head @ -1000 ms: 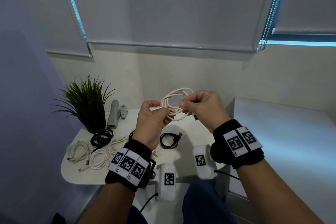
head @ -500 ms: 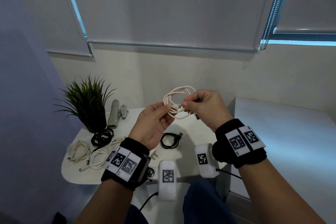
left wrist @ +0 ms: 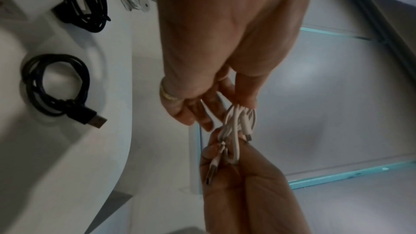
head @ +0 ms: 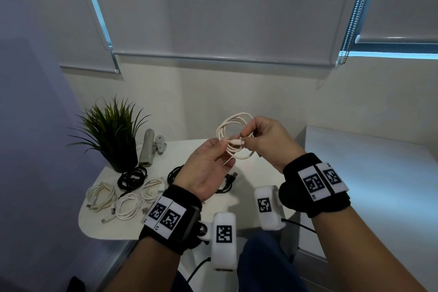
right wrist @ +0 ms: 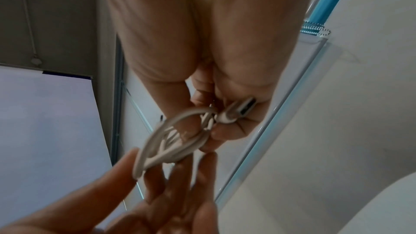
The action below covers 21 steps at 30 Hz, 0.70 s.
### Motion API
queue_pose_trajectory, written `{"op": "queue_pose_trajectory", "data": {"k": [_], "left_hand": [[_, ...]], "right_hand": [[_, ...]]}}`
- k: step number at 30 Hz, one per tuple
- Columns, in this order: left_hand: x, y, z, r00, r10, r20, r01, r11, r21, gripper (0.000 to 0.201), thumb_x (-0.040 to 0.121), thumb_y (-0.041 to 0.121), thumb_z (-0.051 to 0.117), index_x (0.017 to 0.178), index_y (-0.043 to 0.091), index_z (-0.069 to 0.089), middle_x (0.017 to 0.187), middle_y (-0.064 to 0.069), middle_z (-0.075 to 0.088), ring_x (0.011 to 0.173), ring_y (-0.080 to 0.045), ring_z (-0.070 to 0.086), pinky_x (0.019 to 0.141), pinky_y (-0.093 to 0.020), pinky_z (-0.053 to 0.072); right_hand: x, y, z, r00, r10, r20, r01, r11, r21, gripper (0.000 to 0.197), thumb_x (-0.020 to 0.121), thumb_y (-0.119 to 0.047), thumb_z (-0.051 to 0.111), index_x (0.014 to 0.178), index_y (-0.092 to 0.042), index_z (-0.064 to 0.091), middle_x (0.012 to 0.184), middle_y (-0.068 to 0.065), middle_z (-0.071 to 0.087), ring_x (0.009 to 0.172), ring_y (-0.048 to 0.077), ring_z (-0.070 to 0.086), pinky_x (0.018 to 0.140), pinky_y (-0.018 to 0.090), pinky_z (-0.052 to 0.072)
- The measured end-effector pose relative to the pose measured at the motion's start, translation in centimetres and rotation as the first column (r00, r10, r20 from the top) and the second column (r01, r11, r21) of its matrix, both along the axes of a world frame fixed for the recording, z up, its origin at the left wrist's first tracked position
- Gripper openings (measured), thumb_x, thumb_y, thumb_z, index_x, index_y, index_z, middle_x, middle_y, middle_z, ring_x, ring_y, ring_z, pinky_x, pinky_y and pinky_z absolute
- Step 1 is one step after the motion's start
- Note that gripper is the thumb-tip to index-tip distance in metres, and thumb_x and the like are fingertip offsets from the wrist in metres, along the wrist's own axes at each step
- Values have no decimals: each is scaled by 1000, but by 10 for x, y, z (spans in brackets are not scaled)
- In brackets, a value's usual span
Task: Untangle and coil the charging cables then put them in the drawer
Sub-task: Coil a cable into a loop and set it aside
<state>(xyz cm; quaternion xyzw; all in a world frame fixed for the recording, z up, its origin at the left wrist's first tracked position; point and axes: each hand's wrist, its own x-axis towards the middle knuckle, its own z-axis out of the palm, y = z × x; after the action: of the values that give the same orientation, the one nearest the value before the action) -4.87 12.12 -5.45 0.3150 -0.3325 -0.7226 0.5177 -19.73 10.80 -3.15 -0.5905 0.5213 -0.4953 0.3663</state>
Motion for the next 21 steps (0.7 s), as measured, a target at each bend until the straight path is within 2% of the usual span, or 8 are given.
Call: {"op": "queue_pose_trajectory", "data": {"k": [4,7,9,12,14,16,18,21], "left_hand": [[-3,1,0,995,35,-93,-39,998,-40,14,91,12,52,80,19,50,87,1,72,77,-10,67,80,-26,46],[-4,0,2,989,93,-114,-103,991,-87,12,92,10,50,83,16,52,75,1,70,69,-10,66,68,-21,52],[-3,-2,4,983,152,-103,-163,980,-114,14,94,7,48,83,14,54,70,-2,68,64,-11,63,58,-19,52],[-1,-3,5,974,216,-69,-223,965,-135,9,94,4,50,91,12,52,72,-8,67,60,-13,64,53,-20,52],[0,-4,4,969,247,-19,-247,959,-139,12,93,4,52,101,11,48,77,-10,67,60,-12,64,53,-21,52],[0,-5,2,969,237,63,-225,962,-155,11,94,6,53,105,7,51,77,-8,68,61,-11,64,55,-20,52],[0,-5,1,970,201,137,-175,968,-177,8,94,9,52,96,5,59,77,-5,69,64,-11,62,60,-20,53],[3,-6,-1,967,177,183,-150,977,-154,10,94,10,54,88,7,61,77,-4,66,65,-11,57,60,-19,51]], "right_hand": [[-1,1,-1,999,20,36,-21,1000,12,24,74,-2,76,69,-17,58,63,0,48,54,11,37,52,23,30],[-1,5,-1,997,43,65,-44,999,27,21,77,0,72,72,-16,60,64,2,53,55,13,43,50,20,34],[0,7,0,994,58,92,-61,998,29,21,80,4,67,73,-15,61,65,5,57,52,10,47,47,14,36],[1,10,3,988,62,141,-65,998,17,24,84,9,59,73,-12,62,66,9,59,44,2,48,44,10,36],[1,10,5,982,58,178,-60,998,6,26,83,13,58,72,-10,61,65,10,58,43,2,48,44,12,37],[1,9,4,969,51,242,-52,999,-4,28,80,16,58,71,-10,57,66,10,59,46,8,50,46,17,39],[0,8,3,945,29,325,-36,999,17,31,80,18,58,73,-12,50,70,10,63,52,16,52,47,22,39],[-1,7,2,916,1,402,-33,997,72,29,82,11,60,80,-13,45,78,19,62,60,24,49,52,29,34]]}}
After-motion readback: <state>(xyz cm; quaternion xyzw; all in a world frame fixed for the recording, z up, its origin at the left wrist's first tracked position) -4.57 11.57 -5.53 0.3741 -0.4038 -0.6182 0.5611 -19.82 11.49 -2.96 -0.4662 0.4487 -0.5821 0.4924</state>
